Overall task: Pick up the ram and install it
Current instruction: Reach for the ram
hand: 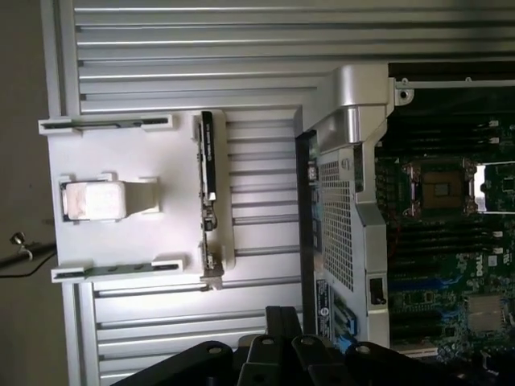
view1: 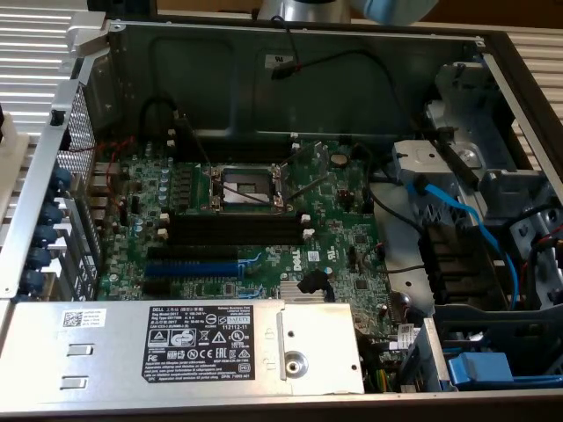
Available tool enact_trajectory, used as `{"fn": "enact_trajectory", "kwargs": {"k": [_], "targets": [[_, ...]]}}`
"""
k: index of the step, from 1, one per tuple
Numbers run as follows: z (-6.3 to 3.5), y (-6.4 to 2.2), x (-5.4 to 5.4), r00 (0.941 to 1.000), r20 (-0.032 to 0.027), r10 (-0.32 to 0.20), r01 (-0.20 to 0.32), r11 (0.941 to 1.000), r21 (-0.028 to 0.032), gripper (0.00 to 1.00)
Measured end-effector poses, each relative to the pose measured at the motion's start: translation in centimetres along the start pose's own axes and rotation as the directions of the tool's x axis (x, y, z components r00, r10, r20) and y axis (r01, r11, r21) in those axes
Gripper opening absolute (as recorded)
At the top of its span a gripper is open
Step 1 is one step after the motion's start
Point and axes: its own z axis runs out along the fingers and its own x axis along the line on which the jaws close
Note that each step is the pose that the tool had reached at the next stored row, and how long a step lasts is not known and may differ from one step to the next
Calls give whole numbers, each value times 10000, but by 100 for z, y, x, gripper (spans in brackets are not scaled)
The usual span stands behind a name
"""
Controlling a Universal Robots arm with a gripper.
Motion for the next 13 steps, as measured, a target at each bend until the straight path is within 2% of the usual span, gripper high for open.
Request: {"fn": "enact_trajectory", "kwargs": {"k": [13], "targets": [[44,-49,589,10000,-30,-1,1,10000,10,10]]}}
